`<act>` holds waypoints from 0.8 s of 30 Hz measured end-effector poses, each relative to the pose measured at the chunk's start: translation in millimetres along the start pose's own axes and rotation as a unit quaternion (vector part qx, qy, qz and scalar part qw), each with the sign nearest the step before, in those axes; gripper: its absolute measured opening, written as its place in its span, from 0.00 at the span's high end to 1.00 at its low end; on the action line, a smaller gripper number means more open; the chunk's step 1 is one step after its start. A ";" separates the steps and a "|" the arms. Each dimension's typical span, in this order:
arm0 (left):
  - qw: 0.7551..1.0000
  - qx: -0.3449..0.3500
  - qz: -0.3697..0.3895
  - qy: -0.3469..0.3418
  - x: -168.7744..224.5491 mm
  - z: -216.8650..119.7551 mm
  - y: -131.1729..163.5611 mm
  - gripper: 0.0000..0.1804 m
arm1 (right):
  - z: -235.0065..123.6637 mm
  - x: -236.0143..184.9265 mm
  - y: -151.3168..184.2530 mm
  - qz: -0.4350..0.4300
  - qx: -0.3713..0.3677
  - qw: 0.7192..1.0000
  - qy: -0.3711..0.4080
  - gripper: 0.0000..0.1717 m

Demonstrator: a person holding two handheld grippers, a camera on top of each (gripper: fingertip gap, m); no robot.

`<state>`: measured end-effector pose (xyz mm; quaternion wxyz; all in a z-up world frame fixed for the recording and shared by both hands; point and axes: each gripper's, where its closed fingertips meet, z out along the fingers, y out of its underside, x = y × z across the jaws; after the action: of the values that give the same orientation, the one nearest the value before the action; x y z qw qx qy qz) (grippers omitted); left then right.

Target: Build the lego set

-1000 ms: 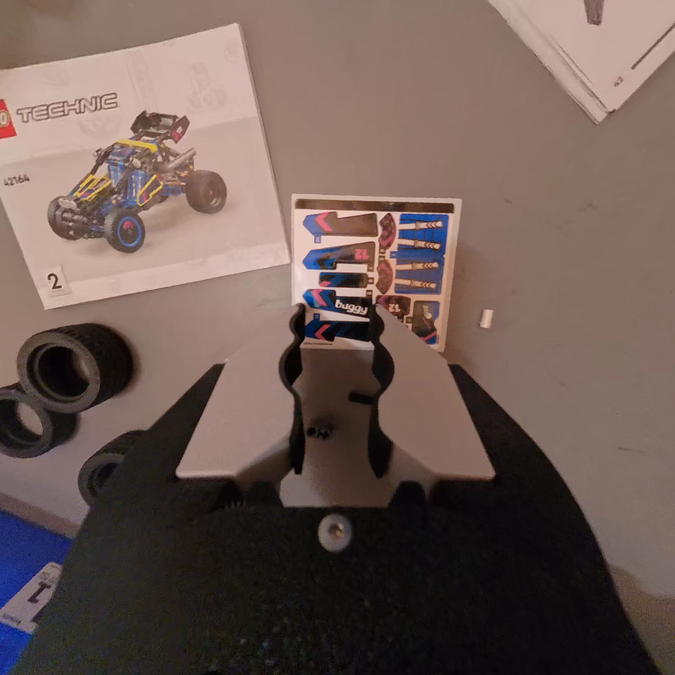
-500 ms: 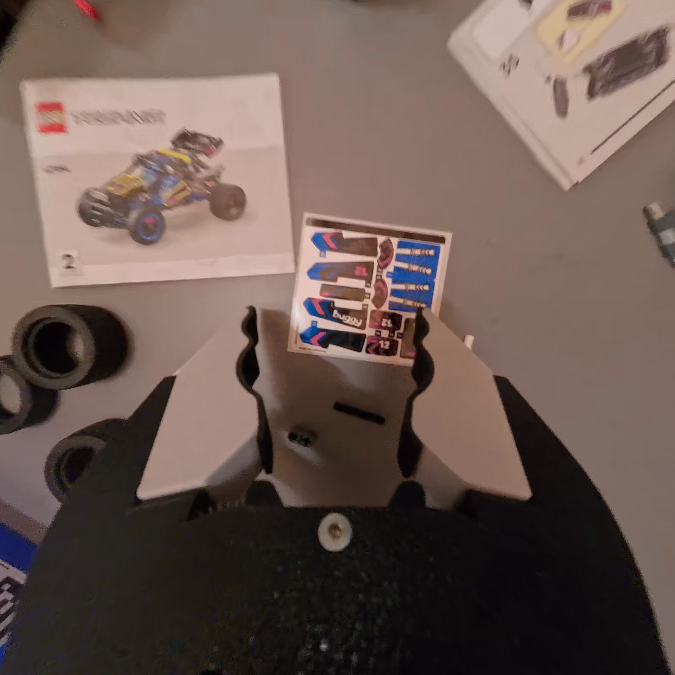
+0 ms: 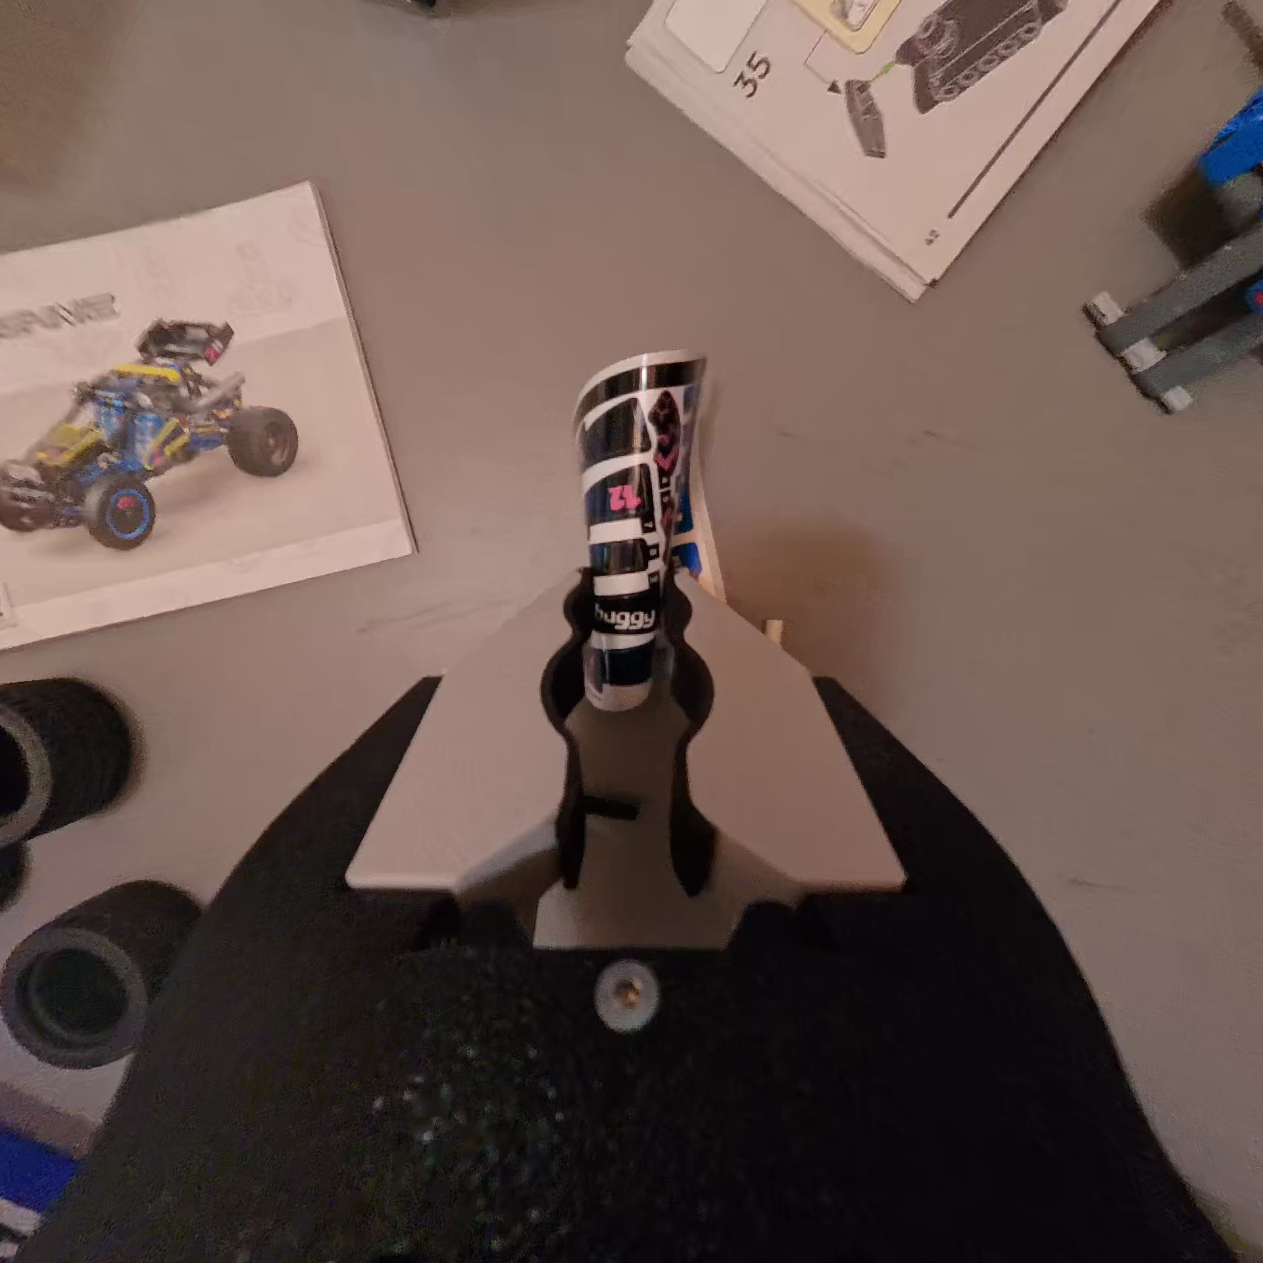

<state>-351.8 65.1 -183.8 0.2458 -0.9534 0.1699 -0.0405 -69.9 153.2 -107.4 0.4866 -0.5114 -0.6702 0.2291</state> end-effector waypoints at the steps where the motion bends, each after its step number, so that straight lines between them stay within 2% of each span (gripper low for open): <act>1: 1.000 0.013 0.010 -0.007 1.8 -3.5 -3.8 0.90 | 1.9 -0.8 -3.9 0.000 0.002 1.000 -0.002 0.79; 4: 0.997 0.060 0.043 0.004 22.0 -27.1 -24.0 0.87 | 5.4 -4.8 -25.8 0.028 0.030 0.999 -0.019 0.77; 6: 0.993 0.083 0.079 0.026 47.1 -49.4 -40.9 0.86 | 5.8 -15.2 -52.1 0.089 0.073 0.991 -0.066 0.74; 8: 0.987 0.104 0.108 0.057 78.3 -70.4 -59.2 0.84 | 4.8 -30.8 -83.0 0.166 0.118 0.969 -0.142 0.66; 11: 0.977 0.116 0.153 0.094 123.2 -92.4 -79.3 0.83 | 5.4 -43.7 -121.7 0.240 0.160 0.932 -0.219 0.66; 14: 0.969 0.115 0.202 0.081 152.4 -98.9 -94.3 0.82 | 11.8 -55.6 -135.5 0.278 0.149 0.913 -0.259 0.68; 16: 0.962 0.112 0.238 0.073 170.4 -98.4 -100.0 0.81 | 13.5 -57.9 -137.6 0.289 0.152 0.910 -0.255 0.69; 17: 0.959 0.114 0.250 0.068 177.8 -97.9 -103.3 0.81 | 9.0 -59.5 -141.0 0.291 0.170 0.905 -0.259 0.77; 18: 0.957 0.119 0.257 0.064 184.2 -97.3 -106.6 0.79 | 4.0 -61.5 -142.0 0.290 0.182 0.902 -0.262 0.90; 19: 0.956 0.128 0.258 0.062 188.9 -97.1 -109.9 0.74 | 1.0 -62.7 -138.9 0.288 0.181 0.904 -0.258 0.99; 21: 0.961 0.158 0.224 0.037 184.9 -98.1 -120.0 0.61 | -4.0 -58.6 -129.5 0.300 0.177 0.908 -0.232 1.00; 22: 0.964 0.182 0.192 0.034 182.7 -100.3 -125.2 0.56 | -9.5 -52.6 -127.3 0.322 0.191 0.901 -0.218 1.00; 24: 0.959 0.252 0.112 0.070 189.3 -107.3 -135.6 0.58 | -24.9 -37.6 -124.3 0.384 0.234 0.870 -0.200 1.00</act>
<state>-150.0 62.5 -25.6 0.4685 -0.8303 0.2764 -0.1212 -105.2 68.1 -12.6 0.3207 -0.5428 -0.4307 0.6457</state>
